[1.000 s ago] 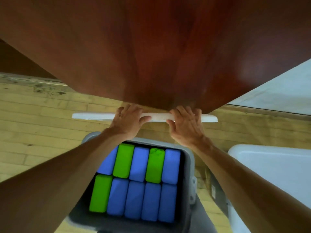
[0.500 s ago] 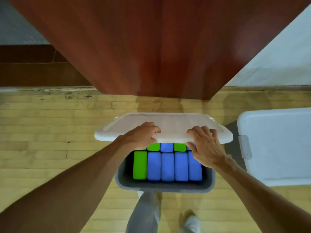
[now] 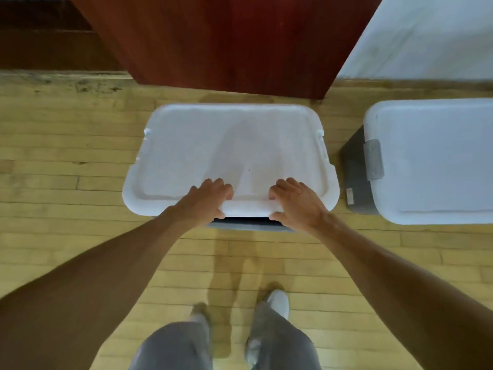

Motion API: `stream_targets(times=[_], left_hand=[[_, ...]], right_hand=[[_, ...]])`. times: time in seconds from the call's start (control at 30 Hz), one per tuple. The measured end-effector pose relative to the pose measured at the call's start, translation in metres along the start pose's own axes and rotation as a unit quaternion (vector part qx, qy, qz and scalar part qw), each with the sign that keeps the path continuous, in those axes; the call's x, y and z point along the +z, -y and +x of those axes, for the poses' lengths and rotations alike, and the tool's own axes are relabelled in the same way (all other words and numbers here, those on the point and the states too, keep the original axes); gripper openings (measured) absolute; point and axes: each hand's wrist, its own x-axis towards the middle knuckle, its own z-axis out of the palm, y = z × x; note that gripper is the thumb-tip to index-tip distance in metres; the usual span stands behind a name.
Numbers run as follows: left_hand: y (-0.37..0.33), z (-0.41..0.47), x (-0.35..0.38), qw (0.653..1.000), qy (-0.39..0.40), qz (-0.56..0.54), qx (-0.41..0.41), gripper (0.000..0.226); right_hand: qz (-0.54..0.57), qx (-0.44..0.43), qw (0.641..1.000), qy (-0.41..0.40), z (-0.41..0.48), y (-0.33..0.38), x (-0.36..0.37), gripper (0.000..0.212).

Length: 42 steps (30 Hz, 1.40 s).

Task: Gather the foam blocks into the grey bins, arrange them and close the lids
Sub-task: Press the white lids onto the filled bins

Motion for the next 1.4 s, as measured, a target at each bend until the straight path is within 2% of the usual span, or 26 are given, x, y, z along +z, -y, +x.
stream_targets(times=[0.17,0.27,0.33,0.47,0.6,0.73,0.87,0.97,1.07,1.1,1.17,1.27,1.4], left_hand=[[0.019,0.015,0.052,0.999,-0.018,-0.017,0.034,0.038],[0.035,0.029,0.091,0.998,-0.047,-0.015,0.044,0.036],[0.043,0.036,0.115,0.996,-0.067,-0.018,0.054,0.032],[0.060,0.045,0.136,0.989,-0.122,-0.038,0.080,0.030],[0.075,0.050,0.146,0.974,-0.186,-0.105,0.081,0.033],[0.085,0.054,0.157,0.957,-0.222,-0.154,0.106,0.030],[0.087,0.044,0.162,0.941,-0.257,-0.183,0.125,0.012],[0.111,0.026,0.153,0.930,-0.314,-0.178,0.063,0.018],[0.160,0.014,0.144,0.889,-0.404,-0.200,-0.081,0.023],[0.175,0.012,0.143,0.877,-0.408,-0.215,-0.136,0.025],[0.197,0.008,0.144,0.856,-0.367,-0.286,-0.224,0.034],[0.208,0.008,0.153,0.802,-0.341,-0.430,-0.235,0.052],[0.208,0.012,0.159,0.770,-0.393,-0.447,-0.233,0.047]], right_hand=[[0.007,-0.017,1.000,0.005,0.002,-0.007,0.062,0.030],[0.029,0.000,0.999,0.025,0.014,-0.008,0.097,0.021],[0.017,0.019,0.999,0.035,0.024,-0.006,0.112,0.023],[-0.042,0.025,0.999,-0.009,0.051,0.008,0.123,0.028],[-0.042,0.040,0.996,-0.070,0.080,0.027,0.128,0.017],[-0.059,0.057,0.993,-0.090,0.094,0.037,0.133,0.013],[-0.028,0.099,0.990,-0.093,0.086,0.045,0.137,0.016],[-0.047,0.101,0.989,-0.097,0.082,0.060,0.143,0.024],[-0.030,0.046,0.990,-0.129,0.100,0.087,0.146,0.040],[-0.019,0.029,0.990,-0.139,0.110,0.097,0.148,0.044],[0.014,0.018,0.989,-0.143,0.131,0.117,0.150,0.052],[0.016,0.054,0.992,-0.117,0.153,0.137,0.161,0.055],[0.006,0.083,0.990,-0.118,0.160,0.137,0.171,0.058]])
